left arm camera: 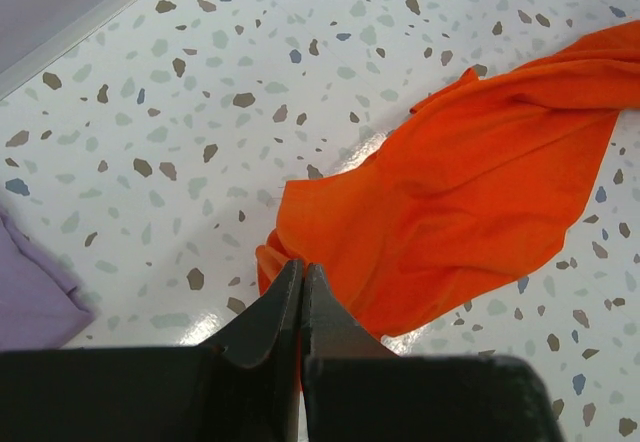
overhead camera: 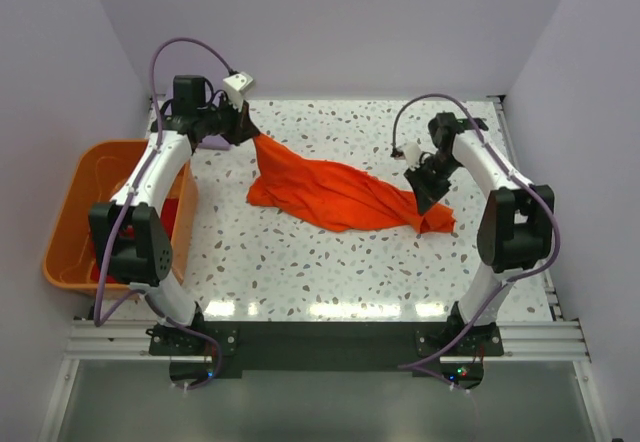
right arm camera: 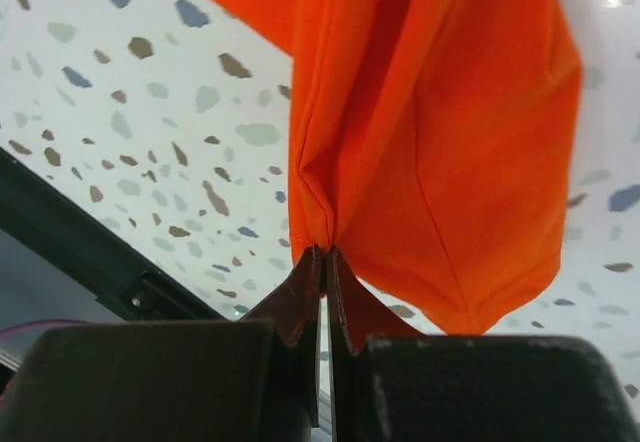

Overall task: Fold and stack the t-shirts
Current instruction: Flatten the tshirt out

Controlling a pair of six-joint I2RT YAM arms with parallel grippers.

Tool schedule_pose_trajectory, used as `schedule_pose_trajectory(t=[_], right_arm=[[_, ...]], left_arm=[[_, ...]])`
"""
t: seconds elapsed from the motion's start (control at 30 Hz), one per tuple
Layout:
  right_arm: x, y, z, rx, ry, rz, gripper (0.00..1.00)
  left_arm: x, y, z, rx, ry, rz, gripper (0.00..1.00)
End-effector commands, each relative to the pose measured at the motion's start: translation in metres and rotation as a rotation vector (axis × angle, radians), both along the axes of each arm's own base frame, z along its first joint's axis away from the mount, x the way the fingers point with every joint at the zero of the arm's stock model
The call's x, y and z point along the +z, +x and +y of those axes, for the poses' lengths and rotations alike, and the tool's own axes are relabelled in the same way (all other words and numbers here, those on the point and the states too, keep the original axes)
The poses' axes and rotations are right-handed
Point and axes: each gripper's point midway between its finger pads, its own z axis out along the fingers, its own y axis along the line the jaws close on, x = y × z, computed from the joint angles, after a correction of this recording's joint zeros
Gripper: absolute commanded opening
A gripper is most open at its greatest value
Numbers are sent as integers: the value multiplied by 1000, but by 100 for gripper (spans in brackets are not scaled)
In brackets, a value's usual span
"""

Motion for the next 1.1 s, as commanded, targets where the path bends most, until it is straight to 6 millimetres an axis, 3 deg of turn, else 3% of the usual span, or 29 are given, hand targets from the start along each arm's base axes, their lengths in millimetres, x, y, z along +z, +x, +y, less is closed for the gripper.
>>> schedule_pose_trajectory(t=[0.0, 0.1, 0.17, 0.2, 0.23, 0.37, 0.43, 0.5, 0.6, 0.77, 0.93, 1.07], right_arm=[[5, -15, 23, 41, 51, -12, 0], [-2, -31, 30, 83, 65, 34, 6], [-1, -36, 31, 89, 68, 51, 32], [-1, -32, 29, 84, 53, 37, 40], [2, -27, 27, 78, 42, 13, 41], [15, -3, 17, 41, -22, -117, 43], [18, 7, 11, 24, -59, -163, 39], [27, 8, 14, 25, -41, -188, 33], [35, -6, 28, 13, 29, -158, 27], [10, -36, 44, 19, 52, -76, 26], [-16, -36, 60, 38, 50, -57, 27], [-29, -23, 54, 26, -4, -80, 31]], left_arm=[[25, -2, -3, -8, -25, -72, 0], [22, -4, -3, -10, -22, -65, 0], [21, -4, -3, -14, -18, -64, 0], [20, -3, -3, -13, -17, -62, 0], [21, -3, -3, -14, -17, -63, 0], [21, -1, -3, -17, -17, -61, 0], [22, -1, -3, -21, -14, -64, 0], [20, -1, -3, -20, -12, -59, 0], [18, -2, -3, -26, -10, -53, 0], [15, -3, -4, -29, -10, -51, 0], [13, -2, -4, -32, -8, -44, 0], [13, -2, -3, -32, -4, -42, 0]])
